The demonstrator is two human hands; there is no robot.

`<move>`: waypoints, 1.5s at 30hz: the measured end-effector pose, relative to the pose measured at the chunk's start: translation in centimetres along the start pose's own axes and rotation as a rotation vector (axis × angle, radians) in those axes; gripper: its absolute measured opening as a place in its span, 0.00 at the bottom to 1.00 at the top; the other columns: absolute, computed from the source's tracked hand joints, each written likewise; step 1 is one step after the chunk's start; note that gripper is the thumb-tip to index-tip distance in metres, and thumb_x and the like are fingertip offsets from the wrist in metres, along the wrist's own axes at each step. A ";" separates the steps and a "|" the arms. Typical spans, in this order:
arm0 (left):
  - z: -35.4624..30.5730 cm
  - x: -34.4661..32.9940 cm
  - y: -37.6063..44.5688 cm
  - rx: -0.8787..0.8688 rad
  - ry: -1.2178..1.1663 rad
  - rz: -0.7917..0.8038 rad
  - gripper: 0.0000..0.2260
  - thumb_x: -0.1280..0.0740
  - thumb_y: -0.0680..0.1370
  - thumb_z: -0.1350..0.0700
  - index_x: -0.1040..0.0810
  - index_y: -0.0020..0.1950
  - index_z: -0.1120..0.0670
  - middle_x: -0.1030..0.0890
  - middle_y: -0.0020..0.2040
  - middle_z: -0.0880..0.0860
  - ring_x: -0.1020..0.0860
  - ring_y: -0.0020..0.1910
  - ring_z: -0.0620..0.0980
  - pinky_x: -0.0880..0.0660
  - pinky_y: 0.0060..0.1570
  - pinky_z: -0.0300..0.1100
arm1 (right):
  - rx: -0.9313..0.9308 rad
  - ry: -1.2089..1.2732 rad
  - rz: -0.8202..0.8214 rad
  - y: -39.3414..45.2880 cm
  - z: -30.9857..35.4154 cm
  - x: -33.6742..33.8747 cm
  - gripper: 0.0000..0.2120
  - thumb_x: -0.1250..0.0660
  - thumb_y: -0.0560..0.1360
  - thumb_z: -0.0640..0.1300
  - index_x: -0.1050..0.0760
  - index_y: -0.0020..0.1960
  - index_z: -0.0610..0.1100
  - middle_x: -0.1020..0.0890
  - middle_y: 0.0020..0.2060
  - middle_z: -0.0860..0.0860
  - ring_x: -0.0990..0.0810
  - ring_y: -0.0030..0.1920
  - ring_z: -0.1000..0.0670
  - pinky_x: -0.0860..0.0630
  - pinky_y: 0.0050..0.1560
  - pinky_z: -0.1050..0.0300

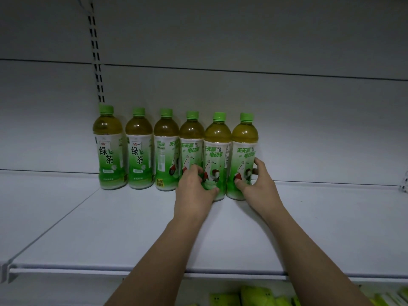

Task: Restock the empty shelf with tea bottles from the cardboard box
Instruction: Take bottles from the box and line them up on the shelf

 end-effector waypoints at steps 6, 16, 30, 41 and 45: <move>-1.2 -0.3 -0.2 -0.016 0.145 -0.016 0.20 0.24 0.69 0.56 0.29 0.56 0.54 0.23 0.52 0.53 0.23 0.50 0.53 0.23 0.50 0.46 | 0.034 -0.034 0.031 0.3 -0.5 -0.1 0.33 0.30 0.70 0.36 0.37 0.68 0.58 0.29 0.47 0.68 0.25 0.53 0.56 0.27 0.55 0.58; -3.0 -2.4 1.7 -0.015 0.430 0.030 0.18 0.27 0.72 0.58 0.30 0.57 0.59 0.20 0.52 0.59 0.20 0.51 0.59 0.23 0.44 0.49 | 0.029 -0.101 -0.047 1.3 -1.1 -0.2 0.30 0.30 0.73 0.35 0.38 0.69 0.50 0.25 0.62 0.50 0.25 0.58 0.50 0.26 0.57 0.54; -2.0 -0.1 -0.3 -0.070 0.410 0.186 0.11 0.38 0.77 0.57 0.25 0.58 0.57 0.19 0.54 0.57 0.21 0.51 0.59 0.23 0.48 0.50 | -0.022 -0.293 -0.059 -0.8 1.4 0.2 0.20 0.34 0.74 0.39 0.33 0.64 0.42 0.25 0.59 0.43 0.24 0.58 0.42 0.24 0.57 0.45; 0.1 8.5 -4.5 0.020 0.674 0.343 0.26 0.41 0.74 0.36 0.29 0.68 0.47 0.27 0.69 0.51 0.31 0.68 0.56 0.34 0.63 0.56 | -0.012 -0.618 0.296 -8.4 7.7 -1.7 0.18 0.40 0.76 0.58 0.26 0.57 0.47 0.19 0.52 0.48 0.22 0.52 0.44 0.26 0.49 0.51; -0.5 12.2 -6.7 0.002 0.698 0.303 0.24 0.41 0.73 0.34 0.24 0.60 0.47 0.22 0.62 0.51 0.27 0.62 0.55 0.32 0.58 0.53 | 0.036 -0.642 0.372 -11.5 10.7 -1.9 0.18 0.40 0.76 0.58 0.23 0.52 0.45 0.20 0.46 0.49 0.21 0.49 0.45 0.24 0.51 0.50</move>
Point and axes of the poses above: each hand's wrist, its own y-axis towards the middle knuckle, its own x-axis out of the back of the hand, z = x × y, the point moved 5 cm from there along y, towards the middle knuckle
